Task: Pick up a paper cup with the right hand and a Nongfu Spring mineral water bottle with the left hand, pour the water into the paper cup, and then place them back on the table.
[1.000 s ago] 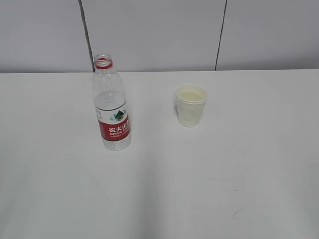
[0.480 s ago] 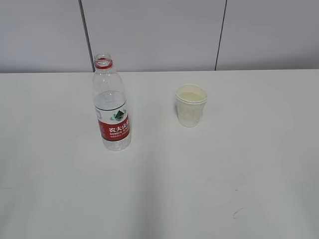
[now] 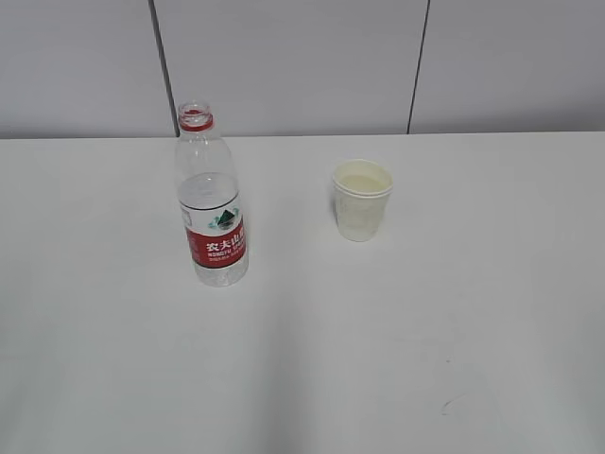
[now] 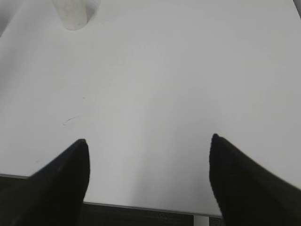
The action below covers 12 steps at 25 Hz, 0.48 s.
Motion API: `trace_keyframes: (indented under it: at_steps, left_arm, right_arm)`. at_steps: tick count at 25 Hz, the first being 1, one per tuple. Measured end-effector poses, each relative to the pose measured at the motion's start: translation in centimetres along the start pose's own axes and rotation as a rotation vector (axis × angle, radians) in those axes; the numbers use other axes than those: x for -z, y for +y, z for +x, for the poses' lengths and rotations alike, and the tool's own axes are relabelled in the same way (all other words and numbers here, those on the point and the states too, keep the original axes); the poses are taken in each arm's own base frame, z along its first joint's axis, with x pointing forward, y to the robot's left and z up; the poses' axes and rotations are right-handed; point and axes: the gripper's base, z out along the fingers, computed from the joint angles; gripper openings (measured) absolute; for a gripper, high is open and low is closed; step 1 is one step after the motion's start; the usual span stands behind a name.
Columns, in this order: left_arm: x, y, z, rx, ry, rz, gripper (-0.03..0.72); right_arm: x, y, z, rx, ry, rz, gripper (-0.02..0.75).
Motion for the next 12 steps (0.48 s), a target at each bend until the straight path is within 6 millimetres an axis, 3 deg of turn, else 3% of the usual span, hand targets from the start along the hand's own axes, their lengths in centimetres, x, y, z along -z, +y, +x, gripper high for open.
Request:
trace_keyframes:
  at_steps: [12]
  left_arm:
    - [0.02,0.11,0.02,-0.014,0.002,0.007,0.457]
  right_arm:
    - [0.01,0.04,0.00,-0.020,0.001,0.030,0.587]
